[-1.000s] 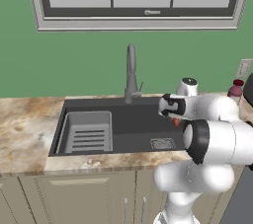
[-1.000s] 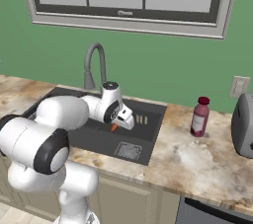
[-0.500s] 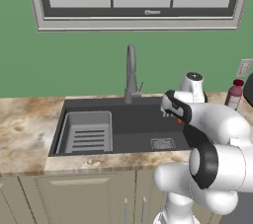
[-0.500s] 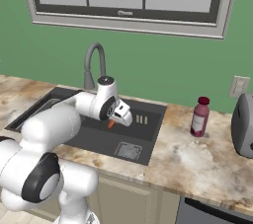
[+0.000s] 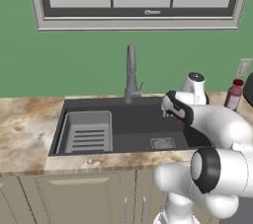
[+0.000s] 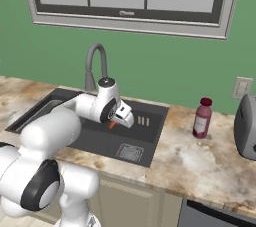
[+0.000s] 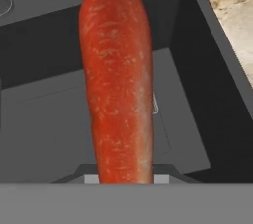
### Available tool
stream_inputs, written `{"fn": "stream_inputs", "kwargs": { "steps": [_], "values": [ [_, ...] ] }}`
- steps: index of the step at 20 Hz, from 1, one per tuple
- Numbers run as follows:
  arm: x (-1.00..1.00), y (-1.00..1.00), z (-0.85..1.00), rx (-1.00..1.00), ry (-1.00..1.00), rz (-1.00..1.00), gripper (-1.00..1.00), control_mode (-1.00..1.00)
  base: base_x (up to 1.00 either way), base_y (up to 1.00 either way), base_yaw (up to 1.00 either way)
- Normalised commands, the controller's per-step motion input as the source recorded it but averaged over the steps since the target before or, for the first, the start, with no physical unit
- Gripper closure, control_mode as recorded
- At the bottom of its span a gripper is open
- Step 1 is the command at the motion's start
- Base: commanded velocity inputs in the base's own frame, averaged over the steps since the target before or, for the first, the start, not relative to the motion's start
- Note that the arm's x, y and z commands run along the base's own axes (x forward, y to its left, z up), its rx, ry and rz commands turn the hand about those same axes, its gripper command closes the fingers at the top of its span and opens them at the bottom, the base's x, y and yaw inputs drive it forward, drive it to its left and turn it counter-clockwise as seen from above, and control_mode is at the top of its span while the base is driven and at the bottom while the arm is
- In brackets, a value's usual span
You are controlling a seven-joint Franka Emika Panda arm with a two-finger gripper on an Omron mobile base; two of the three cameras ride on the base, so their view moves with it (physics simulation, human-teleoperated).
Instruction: Turn on the sink faucet. Then move the carrot from the counter to the sink. Turn off the sink. Move the vegetable from the sink to the pot next to the stove. Finally move the pot to the rear right burner.
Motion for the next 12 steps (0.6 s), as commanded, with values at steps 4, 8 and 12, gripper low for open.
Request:
{"fn": "stream_inputs", "kwargs": {
  "steps": [4, 8, 12],
  "values": [
    [0.0, 0.0, 0.0, 0.0, 0.0, 0.0, 1.0, 1.0, -0.38, -0.02, -0.09],
    [0.0, 0.0, 0.0, 0.0, 0.0, 0.0, 1.0, 1.0, -0.39, 0.0, -0.24],
    [0.0, 0.0, 0.0, 0.0, 0.0, 0.0, 1.0, 1.0, -0.28, 0.0, -0.29]
  ]
}}
